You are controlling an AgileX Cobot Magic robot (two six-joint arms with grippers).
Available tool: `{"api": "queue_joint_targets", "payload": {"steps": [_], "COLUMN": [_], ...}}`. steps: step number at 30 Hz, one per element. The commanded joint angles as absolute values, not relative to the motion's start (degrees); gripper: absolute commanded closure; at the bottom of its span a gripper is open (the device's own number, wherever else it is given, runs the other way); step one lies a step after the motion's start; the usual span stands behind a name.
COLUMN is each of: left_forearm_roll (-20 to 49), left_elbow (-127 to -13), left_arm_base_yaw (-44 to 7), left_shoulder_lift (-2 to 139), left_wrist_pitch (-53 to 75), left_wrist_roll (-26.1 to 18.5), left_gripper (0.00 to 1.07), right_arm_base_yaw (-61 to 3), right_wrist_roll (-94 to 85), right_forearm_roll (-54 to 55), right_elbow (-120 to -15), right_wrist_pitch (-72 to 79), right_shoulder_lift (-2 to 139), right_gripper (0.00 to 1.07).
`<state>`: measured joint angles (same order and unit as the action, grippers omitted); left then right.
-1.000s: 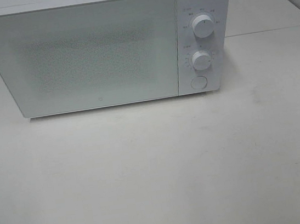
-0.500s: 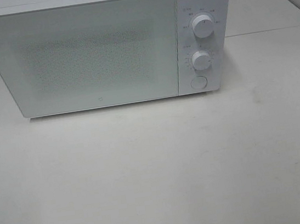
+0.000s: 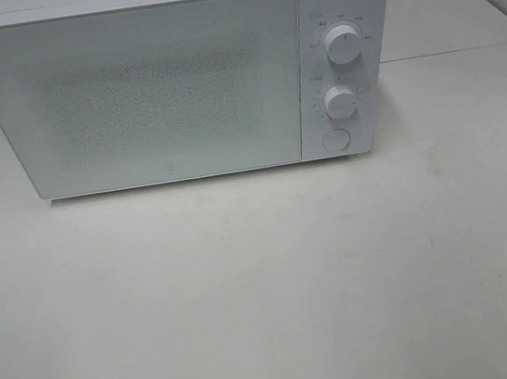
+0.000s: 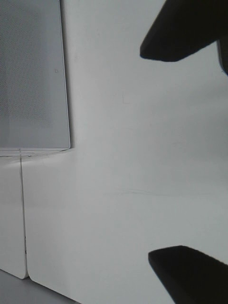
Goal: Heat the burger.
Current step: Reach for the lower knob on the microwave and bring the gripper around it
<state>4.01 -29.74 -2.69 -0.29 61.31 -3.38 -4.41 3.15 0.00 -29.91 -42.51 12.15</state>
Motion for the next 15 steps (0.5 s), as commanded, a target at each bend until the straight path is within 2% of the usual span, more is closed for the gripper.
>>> {"api": "queue_joint_targets", "payload": {"steps": [1, 15], "left_forearm_roll": [4.47, 4.47], "left_elbow": [-29.56, -29.56], "left_arm_base_yaw": [-2.58, -2.58], "left_shoulder_lift": [-1.2, -1.2], "left_wrist_pitch": [61.19, 61.19], "left_wrist_roll": [-3.55, -3.55], "left_gripper": [0.08, 0.08], "right_arm_base_yaw": [-4.01, -4.01], "right_wrist_roll": [3.04, 3.04], "right_forearm_roll": [0.0, 0.69], "right_elbow": [-30.42, -30.42], "right_wrist_pitch": [-36.5, -18.85], "right_shoulder_lift": [15.93, 32.14], "right_gripper": [0.31, 0.31]}}
